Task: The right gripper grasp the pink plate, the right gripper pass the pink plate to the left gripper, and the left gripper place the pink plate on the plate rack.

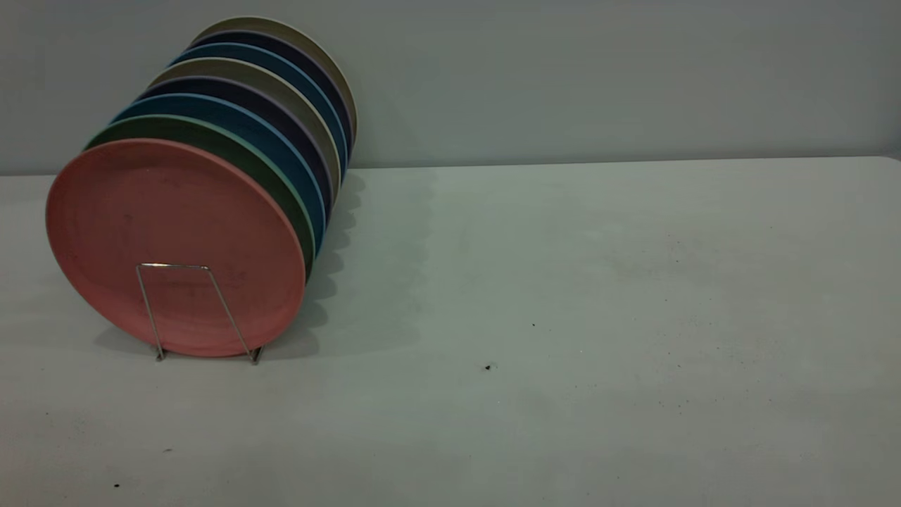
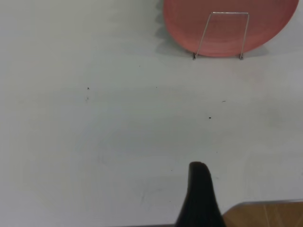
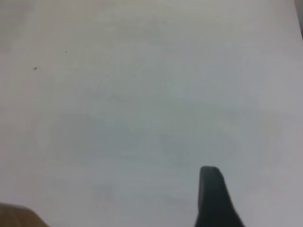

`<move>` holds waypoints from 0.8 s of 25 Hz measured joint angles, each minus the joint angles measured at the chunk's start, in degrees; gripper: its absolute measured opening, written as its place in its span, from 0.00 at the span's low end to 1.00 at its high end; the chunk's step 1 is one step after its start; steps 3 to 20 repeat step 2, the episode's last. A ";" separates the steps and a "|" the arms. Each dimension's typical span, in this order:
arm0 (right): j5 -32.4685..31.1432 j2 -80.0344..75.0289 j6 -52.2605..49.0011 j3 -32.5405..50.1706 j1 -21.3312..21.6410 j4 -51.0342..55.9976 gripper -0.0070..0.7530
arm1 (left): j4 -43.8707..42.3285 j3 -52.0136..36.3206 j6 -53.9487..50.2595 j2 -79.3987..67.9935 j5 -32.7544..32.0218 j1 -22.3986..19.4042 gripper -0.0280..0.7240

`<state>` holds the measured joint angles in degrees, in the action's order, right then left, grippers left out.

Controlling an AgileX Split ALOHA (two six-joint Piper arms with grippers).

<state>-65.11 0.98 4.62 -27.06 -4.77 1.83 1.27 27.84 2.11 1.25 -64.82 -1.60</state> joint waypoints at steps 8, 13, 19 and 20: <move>0.00 0.00 0.00 0.00 0.00 0.00 0.61 | 0.00 0.00 0.00 0.00 0.00 0.00 0.82; 0.00 0.00 0.00 0.00 0.00 0.00 0.61 | 0.00 0.00 0.00 0.00 0.00 0.00 0.82; 0.00 0.00 0.00 0.00 0.00 0.00 0.61 | 0.00 0.00 0.00 0.00 0.00 0.00 0.82; 0.00 0.00 0.00 0.00 0.00 0.00 0.61 | 0.00 0.00 0.00 0.00 0.00 0.00 0.82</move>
